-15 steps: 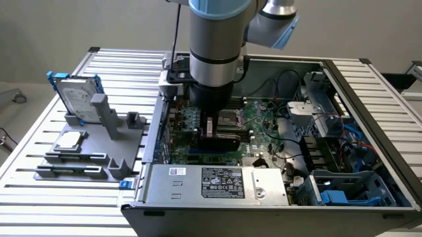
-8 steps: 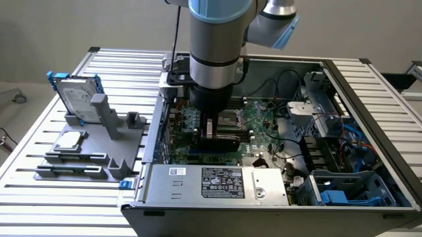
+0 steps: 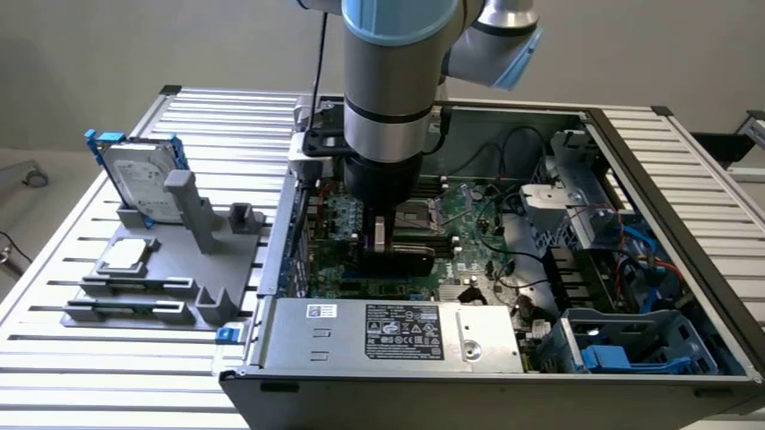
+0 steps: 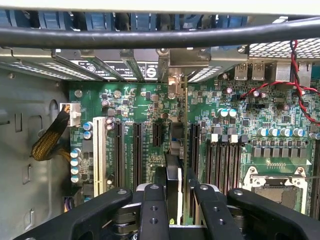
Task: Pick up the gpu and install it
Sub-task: 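Insert the gpu into the slot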
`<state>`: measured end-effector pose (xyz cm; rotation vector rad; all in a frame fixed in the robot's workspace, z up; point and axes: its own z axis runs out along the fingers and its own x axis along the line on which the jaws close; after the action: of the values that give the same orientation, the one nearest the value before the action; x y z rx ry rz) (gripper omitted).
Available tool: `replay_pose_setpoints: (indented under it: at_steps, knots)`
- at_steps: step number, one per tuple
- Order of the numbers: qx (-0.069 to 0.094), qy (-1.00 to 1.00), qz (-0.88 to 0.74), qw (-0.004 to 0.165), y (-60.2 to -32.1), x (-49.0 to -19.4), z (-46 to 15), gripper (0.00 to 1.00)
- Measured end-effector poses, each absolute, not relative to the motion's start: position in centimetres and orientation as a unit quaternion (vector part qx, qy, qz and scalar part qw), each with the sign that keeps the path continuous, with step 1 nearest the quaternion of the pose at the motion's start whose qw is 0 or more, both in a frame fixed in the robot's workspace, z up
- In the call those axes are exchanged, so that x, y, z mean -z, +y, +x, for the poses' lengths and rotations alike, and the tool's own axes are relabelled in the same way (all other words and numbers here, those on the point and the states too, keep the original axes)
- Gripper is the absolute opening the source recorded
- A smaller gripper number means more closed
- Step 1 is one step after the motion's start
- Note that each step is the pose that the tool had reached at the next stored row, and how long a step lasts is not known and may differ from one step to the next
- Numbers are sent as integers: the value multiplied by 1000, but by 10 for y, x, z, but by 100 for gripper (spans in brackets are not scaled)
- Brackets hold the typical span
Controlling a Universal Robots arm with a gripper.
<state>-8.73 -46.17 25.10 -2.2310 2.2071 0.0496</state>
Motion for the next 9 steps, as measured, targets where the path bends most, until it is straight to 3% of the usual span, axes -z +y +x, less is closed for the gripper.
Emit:
replay_pose_setpoints:
  at_steps: [9]
  knots:
    - [-17, 703, -711, 3, -462, -251, -87, 26]
